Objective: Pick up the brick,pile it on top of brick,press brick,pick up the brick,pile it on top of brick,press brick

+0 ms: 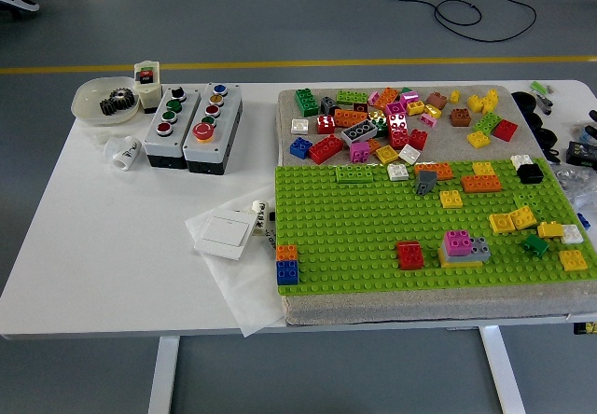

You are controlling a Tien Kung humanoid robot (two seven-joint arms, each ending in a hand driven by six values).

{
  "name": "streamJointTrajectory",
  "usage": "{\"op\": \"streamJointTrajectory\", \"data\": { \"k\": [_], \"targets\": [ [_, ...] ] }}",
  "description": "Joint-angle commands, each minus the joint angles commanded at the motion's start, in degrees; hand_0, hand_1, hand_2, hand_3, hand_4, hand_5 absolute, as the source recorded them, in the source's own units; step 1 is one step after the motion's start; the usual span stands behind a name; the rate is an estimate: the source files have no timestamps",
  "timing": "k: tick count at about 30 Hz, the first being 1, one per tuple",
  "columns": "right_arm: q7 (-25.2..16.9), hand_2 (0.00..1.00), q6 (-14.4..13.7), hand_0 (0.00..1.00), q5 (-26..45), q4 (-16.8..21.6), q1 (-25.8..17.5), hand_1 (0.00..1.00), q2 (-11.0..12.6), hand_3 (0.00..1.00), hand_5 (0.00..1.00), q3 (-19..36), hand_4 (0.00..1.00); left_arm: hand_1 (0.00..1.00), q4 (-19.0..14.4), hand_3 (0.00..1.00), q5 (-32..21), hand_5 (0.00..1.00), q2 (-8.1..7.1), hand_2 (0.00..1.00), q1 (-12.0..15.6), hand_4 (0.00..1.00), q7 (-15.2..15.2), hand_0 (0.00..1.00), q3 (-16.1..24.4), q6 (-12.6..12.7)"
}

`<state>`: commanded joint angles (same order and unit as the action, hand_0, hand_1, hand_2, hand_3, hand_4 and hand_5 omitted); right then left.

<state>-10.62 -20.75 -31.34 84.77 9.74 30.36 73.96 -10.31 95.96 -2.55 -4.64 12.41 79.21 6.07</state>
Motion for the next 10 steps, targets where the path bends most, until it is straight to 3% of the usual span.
{"op": "streamJointTrajectory", "data": {
  "k": [10],
  "targets": [
    [0.4,0.812,-0.6,0.831,-0.1,0.1,1.8,0.786,0.7,0.811,0.998,-0.7,0.998,0.802,0.0,0.618,-2.2,0.656,0.64,0.814,-0.5,0.637,-0.3,0.775,-0.4,0.9]
  ]
}}
